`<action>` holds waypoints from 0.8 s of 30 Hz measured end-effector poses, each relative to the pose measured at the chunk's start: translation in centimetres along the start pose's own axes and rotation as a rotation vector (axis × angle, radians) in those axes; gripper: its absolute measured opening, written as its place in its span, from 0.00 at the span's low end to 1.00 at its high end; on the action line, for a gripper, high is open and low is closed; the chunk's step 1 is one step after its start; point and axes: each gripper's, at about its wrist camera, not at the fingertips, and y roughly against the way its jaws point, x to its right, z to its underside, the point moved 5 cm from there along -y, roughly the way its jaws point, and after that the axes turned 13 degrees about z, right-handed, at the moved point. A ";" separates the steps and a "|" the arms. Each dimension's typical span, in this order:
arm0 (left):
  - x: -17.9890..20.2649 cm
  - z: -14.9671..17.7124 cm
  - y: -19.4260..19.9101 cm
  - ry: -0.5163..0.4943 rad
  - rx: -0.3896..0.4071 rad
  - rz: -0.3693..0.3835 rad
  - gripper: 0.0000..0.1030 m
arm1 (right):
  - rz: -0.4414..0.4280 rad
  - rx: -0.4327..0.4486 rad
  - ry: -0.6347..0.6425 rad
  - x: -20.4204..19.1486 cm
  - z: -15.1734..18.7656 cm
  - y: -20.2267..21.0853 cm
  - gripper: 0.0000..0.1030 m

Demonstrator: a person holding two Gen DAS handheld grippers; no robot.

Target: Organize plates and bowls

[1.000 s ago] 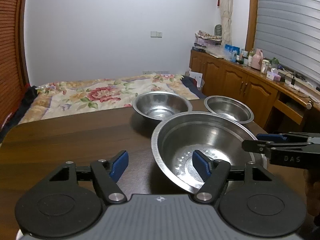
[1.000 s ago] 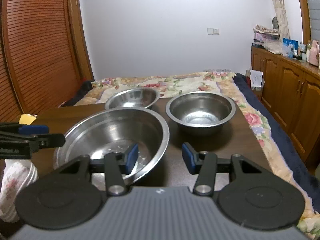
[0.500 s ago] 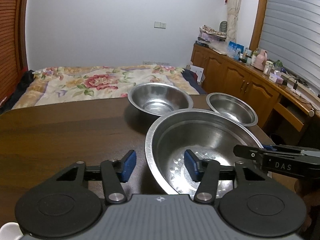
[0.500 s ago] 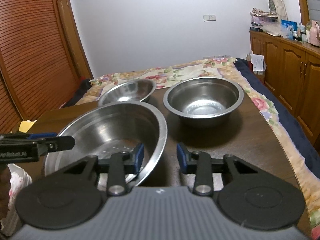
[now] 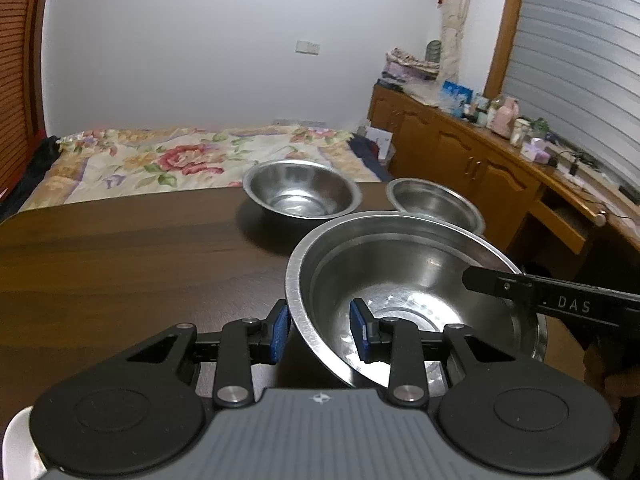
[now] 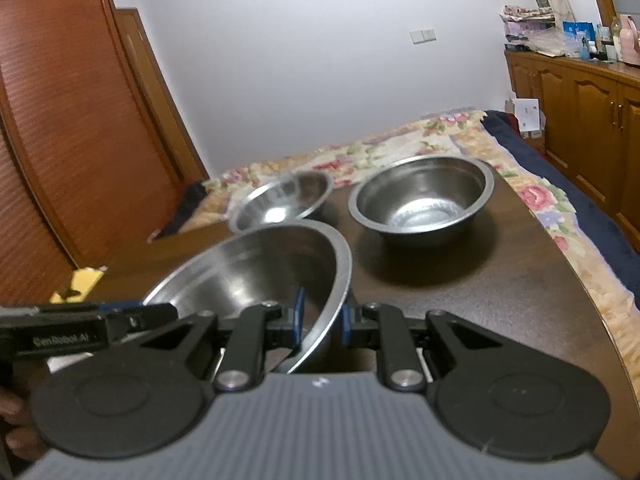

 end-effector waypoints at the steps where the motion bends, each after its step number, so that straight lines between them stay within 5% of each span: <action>1: 0.2 0.2 0.5 -0.002 0.004 0.007 0.33 | -0.007 0.006 -0.003 -0.1 0.0 0.5 0.19; 24: 1.5 4.2 4.2 -0.041 -0.004 0.028 0.33 | -0.064 -0.015 0.000 0.0 3.4 3.2 0.20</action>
